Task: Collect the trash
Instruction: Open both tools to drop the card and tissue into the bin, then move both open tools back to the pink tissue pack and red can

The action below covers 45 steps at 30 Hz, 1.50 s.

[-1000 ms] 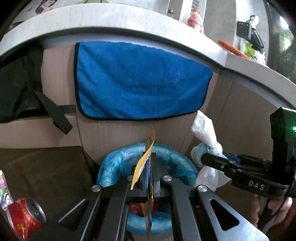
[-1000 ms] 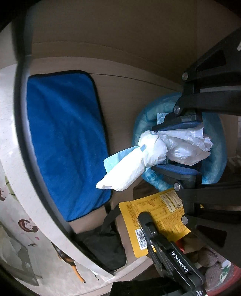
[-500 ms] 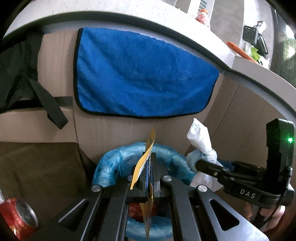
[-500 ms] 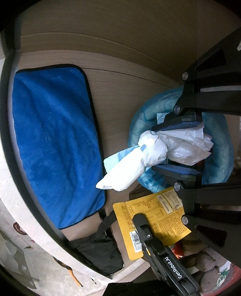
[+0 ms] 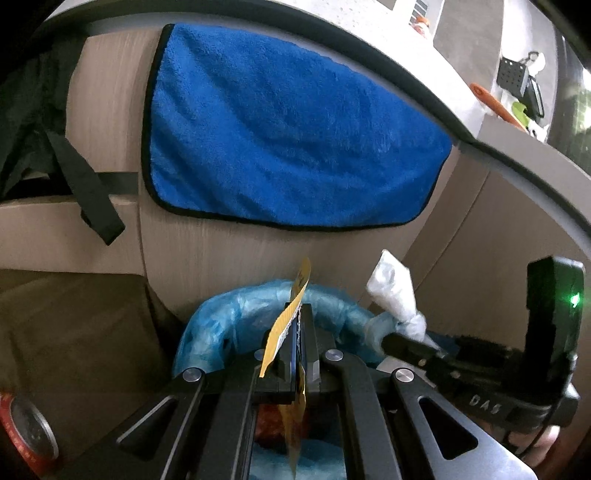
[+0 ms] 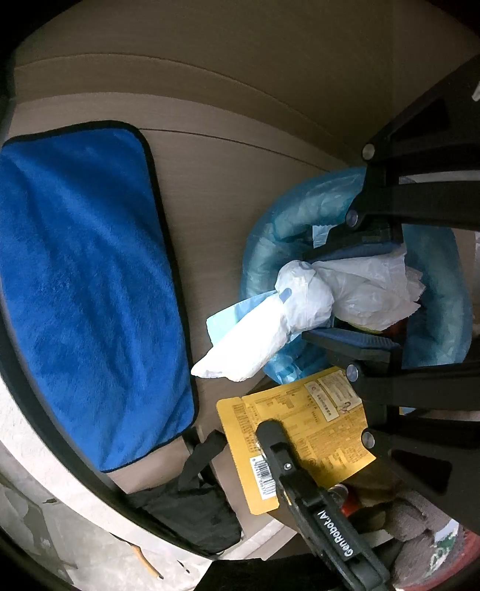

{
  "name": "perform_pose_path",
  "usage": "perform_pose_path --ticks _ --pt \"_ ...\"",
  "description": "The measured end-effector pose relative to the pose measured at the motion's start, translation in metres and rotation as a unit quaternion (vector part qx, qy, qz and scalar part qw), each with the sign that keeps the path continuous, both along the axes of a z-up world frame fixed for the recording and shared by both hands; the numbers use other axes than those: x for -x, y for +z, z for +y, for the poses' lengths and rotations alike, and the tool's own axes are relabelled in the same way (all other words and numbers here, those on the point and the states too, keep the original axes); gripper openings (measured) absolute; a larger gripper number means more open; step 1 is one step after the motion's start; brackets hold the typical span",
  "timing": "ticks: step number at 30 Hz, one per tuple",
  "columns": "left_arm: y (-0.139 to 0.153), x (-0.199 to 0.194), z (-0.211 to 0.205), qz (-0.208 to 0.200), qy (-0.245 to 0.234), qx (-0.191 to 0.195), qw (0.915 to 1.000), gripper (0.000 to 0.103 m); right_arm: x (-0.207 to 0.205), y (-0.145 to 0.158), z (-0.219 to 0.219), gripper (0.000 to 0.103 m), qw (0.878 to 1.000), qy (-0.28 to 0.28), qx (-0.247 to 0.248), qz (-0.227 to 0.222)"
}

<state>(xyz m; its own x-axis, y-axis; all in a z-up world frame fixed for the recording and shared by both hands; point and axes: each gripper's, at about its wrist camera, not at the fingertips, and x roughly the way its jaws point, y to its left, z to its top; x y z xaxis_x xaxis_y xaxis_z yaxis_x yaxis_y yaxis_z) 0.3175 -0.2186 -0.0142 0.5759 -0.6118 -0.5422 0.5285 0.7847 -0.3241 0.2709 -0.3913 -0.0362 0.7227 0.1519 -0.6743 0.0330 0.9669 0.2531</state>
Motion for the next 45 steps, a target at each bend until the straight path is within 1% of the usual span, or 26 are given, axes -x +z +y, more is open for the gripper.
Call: perform_pose_path --ticks 4,8,10,11,12,13,14,15,19,22,25,26,29,31,32,33,34,37,38,40,41,44,45 --pt "0.002 -0.004 -0.003 -0.002 -0.002 0.011 0.9999 0.001 -0.004 -0.002 -0.002 0.031 1.000 -0.001 -0.002 0.000" --pt "-0.005 -0.007 -0.004 0.004 -0.012 0.017 0.9998 0.001 -0.007 -0.006 -0.003 0.033 1.000 0.001 -0.004 0.004" --pt "-0.011 -0.009 -0.003 0.014 -0.015 0.019 0.9996 0.005 -0.006 -0.008 -0.002 0.034 1.000 0.003 -0.005 0.004" --pt "-0.015 -0.011 -0.003 0.023 -0.017 0.023 0.9993 0.012 -0.006 -0.008 -0.001 0.037 1.000 0.004 -0.004 0.002" --pt "-0.017 -0.013 -0.001 0.034 -0.019 0.028 0.9988 0.031 -0.006 -0.009 0.001 0.040 1.000 0.006 -0.001 0.002" --pt "-0.019 -0.015 0.002 0.045 -0.020 0.034 0.9982 0.044 -0.005 -0.009 0.003 0.045 1.000 0.008 0.000 0.001" --pt "-0.019 -0.015 0.004 0.048 -0.020 0.039 0.9979 0.058 -0.005 -0.010 0.004 0.048 1.000 0.008 0.002 -0.001" --pt "-0.019 -0.015 0.007 0.049 -0.017 0.041 0.9978 0.059 -0.004 -0.010 0.005 0.048 1.000 0.008 0.003 -0.002" --pt "-0.014 -0.011 0.014 0.037 -0.006 0.022 0.9991 0.059 -0.003 -0.011 0.006 0.050 1.000 0.002 0.001 -0.001" --pt "-0.011 -0.009 0.021 0.040 -0.009 0.023 0.9989 0.059 -0.001 -0.010 0.005 0.050 1.000 -0.002 -0.010 0.002" --pt "-0.007 -0.008 0.018 0.059 -0.048 0.029 0.9967 0.059 0.003 -0.006 0.007 0.050 1.000 -0.009 -0.007 -0.003" --pt "-0.004 -0.006 0.015 0.061 -0.061 0.028 0.9959 0.061 0.005 -0.004 0.007 0.050 1.000 -0.011 -0.005 -0.005" --pt "0.002 -0.004 0.013 0.052 -0.063 0.027 0.9963 0.061 0.010 0.005 0.006 0.050 1.000 -0.025 0.007 -0.014" --pt "0.003 -0.007 0.015 0.063 -0.064 0.034 0.9954 0.062 0.015 0.011 0.002 0.050 0.999 -0.038 0.012 -0.019" --pt "0.002 -0.008 0.014 0.069 -0.066 0.034 0.9948 0.065 0.017 0.013 0.000 0.050 0.999 -0.042 0.013 -0.021" --pt "0.001 -0.009 0.012 0.074 -0.072 0.029 0.9942 0.069 0.019 0.016 -0.002 0.050 0.999 -0.046 0.014 -0.022" --pt "-0.002 -0.010 0.008 0.085 -0.085 0.013 0.9926 0.072 0.022 0.019 -0.004 0.050 0.998 -0.054 0.017 -0.024" --pt "-0.018 -0.015 -0.003 0.119 -0.114 -0.018 0.9862 0.073 0.029 0.028 -0.011 0.050 0.997 -0.069 0.020 -0.031" --pt "-0.027 -0.016 -0.006 0.135 -0.117 -0.025 0.9836 0.073 0.031 0.031 -0.013 0.050 0.997 -0.073 0.020 -0.034" --pt "-0.040 -0.015 -0.009 0.151 -0.115 -0.043 0.9809 0.073 0.037 0.036 -0.017 0.050 0.996 -0.080 0.018 -0.042" --pt "-0.043 -0.015 -0.009 0.154 -0.115 -0.049 0.9801 0.073 0.038 0.038 -0.018 0.050 0.996 -0.082 0.017 -0.043" --pt "-0.058 -0.007 -0.012 0.162 -0.127 -0.085 0.9749 0.073 0.042 0.039 -0.021 0.050 0.995 -0.085 0.018 -0.042" --pt "-0.059 -0.004 -0.011 0.160 -0.130 -0.088 0.9746 0.073 0.042 0.039 -0.022 0.050 0.995 -0.085 0.017 -0.041"
